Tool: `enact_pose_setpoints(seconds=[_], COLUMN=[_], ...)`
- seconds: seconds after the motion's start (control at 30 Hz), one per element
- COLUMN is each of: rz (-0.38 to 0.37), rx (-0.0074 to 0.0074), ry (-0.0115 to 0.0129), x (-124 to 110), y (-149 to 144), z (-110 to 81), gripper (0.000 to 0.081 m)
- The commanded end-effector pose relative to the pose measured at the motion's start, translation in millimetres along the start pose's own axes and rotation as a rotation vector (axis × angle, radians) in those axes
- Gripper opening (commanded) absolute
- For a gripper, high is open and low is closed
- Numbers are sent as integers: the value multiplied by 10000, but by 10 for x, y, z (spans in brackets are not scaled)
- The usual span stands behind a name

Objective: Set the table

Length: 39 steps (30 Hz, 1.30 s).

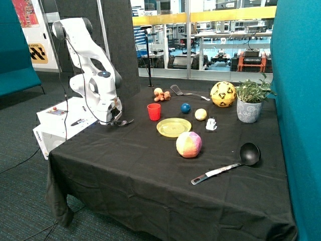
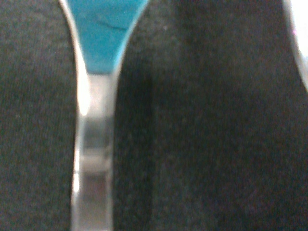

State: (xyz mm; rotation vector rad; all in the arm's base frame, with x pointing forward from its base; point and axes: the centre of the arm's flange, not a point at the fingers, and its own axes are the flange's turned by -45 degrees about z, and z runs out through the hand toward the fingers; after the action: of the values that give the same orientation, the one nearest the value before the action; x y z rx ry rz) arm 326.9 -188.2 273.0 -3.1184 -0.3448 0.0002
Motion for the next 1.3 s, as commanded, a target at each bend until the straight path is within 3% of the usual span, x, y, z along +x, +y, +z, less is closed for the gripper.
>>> enact_pose_setpoints(seconds=[0.0, 0.63, 0.8, 0.97, 1.27], rz=[-87, -82, -19, -106, -165], rx=[-42, -42, -42, -42, -42], ry=[-4, -4, -3, -4, -4], x=[-19, 34, 53, 64, 73], y=[-18, 8, 23, 11, -34], z=[13, -2, -11, -9, 2], gripper=[0, 68, 172, 347, 454])
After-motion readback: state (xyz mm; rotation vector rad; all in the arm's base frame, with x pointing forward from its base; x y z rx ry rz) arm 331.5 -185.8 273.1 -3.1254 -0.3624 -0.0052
